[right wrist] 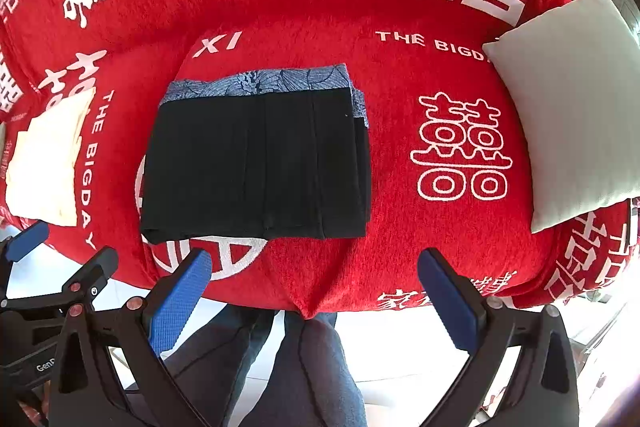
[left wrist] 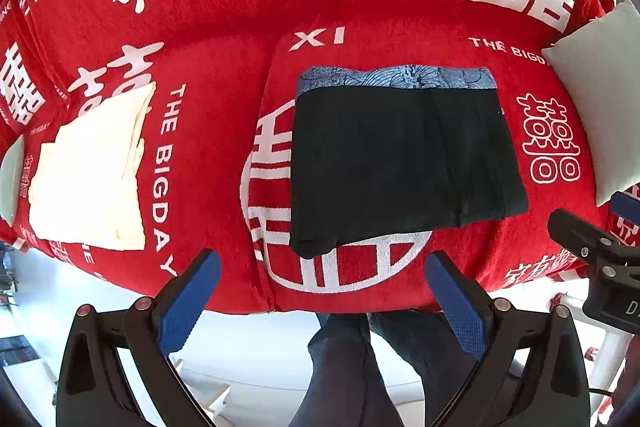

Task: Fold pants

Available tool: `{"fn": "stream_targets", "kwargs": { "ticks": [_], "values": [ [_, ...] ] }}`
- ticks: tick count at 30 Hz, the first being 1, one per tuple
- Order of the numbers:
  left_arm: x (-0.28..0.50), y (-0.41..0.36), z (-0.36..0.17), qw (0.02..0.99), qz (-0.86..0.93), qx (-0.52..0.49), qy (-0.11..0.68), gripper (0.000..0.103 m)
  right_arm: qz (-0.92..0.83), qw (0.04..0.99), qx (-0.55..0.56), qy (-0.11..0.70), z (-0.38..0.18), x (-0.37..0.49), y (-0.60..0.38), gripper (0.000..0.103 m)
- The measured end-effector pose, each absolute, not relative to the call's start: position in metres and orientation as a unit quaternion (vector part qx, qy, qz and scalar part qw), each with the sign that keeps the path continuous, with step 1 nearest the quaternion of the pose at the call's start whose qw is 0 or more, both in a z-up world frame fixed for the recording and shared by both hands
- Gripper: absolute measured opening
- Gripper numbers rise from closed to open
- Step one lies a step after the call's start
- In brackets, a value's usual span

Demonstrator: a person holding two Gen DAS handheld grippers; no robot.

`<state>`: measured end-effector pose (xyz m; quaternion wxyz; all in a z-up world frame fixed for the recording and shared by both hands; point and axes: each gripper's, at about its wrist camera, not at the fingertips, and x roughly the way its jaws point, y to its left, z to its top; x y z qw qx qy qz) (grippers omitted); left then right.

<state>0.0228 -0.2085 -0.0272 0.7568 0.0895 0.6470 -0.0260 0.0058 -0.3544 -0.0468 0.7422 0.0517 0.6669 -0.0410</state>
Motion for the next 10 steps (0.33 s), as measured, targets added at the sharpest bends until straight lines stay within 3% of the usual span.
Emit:
{"fn": "stream_targets", "kwargs": {
  "ticks": [10],
  "values": [
    [0.0236, -0.2065, -0.0260, 0.764, -0.032, 0.084, 0.639, 0.102, -0.042, 0.738, 0.053, 0.671, -0.0516, 0.0081, -0.3567, 0.103]
  ]
}}
